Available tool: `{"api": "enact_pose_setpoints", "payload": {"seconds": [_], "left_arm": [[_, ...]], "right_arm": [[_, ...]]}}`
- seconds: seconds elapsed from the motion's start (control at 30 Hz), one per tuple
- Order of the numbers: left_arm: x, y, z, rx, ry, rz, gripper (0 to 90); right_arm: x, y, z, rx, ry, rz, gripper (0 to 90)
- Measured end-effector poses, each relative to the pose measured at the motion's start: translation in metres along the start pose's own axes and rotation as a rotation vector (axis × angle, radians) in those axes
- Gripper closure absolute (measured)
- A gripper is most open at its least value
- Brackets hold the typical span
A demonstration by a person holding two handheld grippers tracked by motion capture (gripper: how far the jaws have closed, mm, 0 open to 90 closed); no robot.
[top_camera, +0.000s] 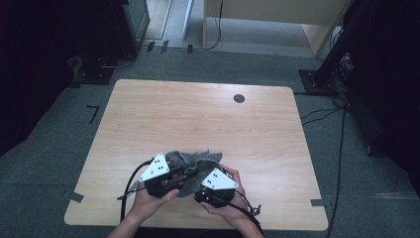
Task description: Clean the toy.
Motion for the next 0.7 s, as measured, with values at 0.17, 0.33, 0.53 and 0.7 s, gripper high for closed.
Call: {"api": "enact_pose_setpoints", "payload": {"seconds": [0.17,0.33,0.53,0.7], "left_arm": [[0.015,0.004,-0.006,0.05,-0.014,0.119,75.9],[0.007,0.005,-0.002,0.024,-0.016,0.061,74.9],[0.007,0.002,-0.002,0.051,-0.05,0.107,74.2],[0.028,0.011,-0.01,0.054,0.04,0.152,77.9]], "right_arm": [[0.0,0.001,0.0,0.008,0.009,-0.008,34.7],[0.0,0.001,0.001,-0.005,0.005,-0.006,34.7],[-0.003,0.002,0.002,-0.006,-0.002,-0.018,34.7],[0.0,0.002,0.002,-0.006,0.006,-0.003,34.7]]}}
Point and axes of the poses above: each handheld gripper's, and its own axes: y roughly backward along the jaws, z roughly out of its top, x roughly to its left, the point moved 8 cm from there along -y, roughly forward along the jaws, and after that the axes turned 14 degrees about -z, right-handed, at the moved point
